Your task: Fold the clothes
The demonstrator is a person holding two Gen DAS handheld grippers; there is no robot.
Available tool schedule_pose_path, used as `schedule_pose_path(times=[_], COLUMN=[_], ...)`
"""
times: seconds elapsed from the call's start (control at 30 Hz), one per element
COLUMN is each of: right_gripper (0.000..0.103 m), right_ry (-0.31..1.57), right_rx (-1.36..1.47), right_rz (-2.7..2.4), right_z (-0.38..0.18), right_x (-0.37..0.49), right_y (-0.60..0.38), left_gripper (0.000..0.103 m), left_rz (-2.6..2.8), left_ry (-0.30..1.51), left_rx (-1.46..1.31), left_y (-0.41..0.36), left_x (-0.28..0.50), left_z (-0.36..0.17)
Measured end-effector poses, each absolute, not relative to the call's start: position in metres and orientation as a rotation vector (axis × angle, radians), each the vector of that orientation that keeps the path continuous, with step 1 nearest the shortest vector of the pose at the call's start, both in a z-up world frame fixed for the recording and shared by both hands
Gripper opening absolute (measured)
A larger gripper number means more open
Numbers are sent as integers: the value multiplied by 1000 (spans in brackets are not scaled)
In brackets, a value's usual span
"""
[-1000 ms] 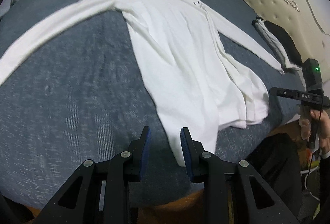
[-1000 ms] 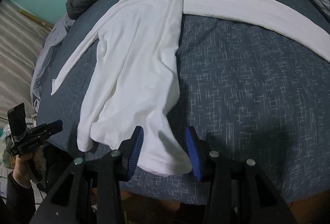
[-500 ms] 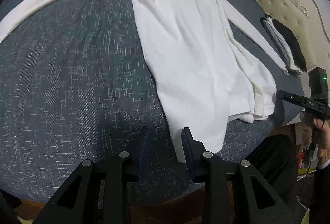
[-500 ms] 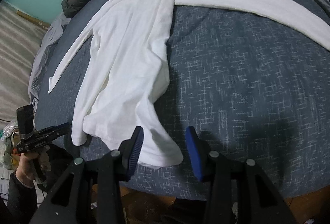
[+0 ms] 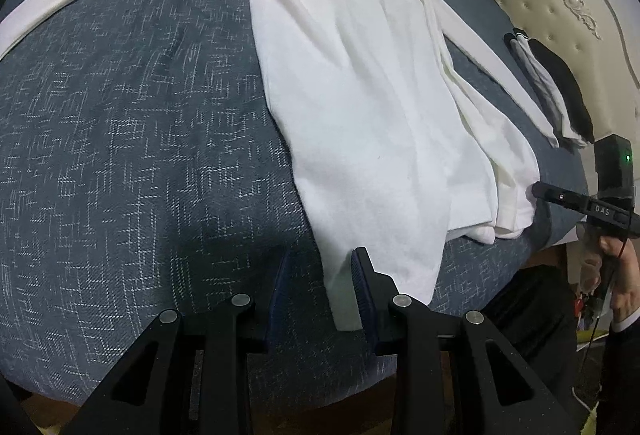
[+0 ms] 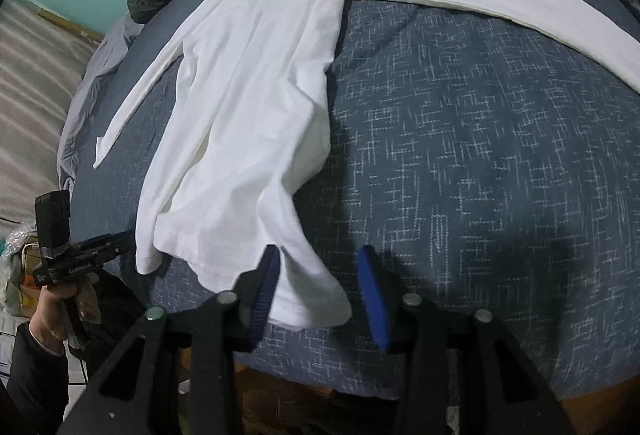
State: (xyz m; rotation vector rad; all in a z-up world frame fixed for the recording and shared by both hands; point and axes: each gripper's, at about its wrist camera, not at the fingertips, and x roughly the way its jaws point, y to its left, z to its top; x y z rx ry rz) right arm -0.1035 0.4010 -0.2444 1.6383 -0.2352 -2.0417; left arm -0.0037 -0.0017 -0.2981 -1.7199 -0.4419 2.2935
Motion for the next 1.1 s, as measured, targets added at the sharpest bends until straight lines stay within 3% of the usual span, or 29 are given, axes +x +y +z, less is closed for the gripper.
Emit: schedule_pose_path(times=[0.1,0.17,0.27,0.67,1.0,1.1], right_gripper=[17,12,7,3,4,27], right_ry=[-230,-214,-199,-239,-302,-236], right_rx=[1621,1602,1574,1462,1482,1532], right_rz=[-2045,-2054,-2068,-2161,-2136,-2113], right_z=[-244,-241,-236,-195,-199,-211], right_x=[-104,-103,-101,-106,-109,-109], right_y=[401,401,402,434,453,439], left_gripper=[24,11,3,1,1,1], left_rz=[2297,2300,2307,2384,2482,2488], left_ry=[-420,-406,-382,-394,-414,-426], left_rx=[-1714,-1708,-1696,-1625,-1606,-1615], left_y=[1,2,4,-30,-61,-64], left_x=[-4,-4,-4,-6,-4,-5], left_z=[-297,-295,-291,-261,-247,-249])
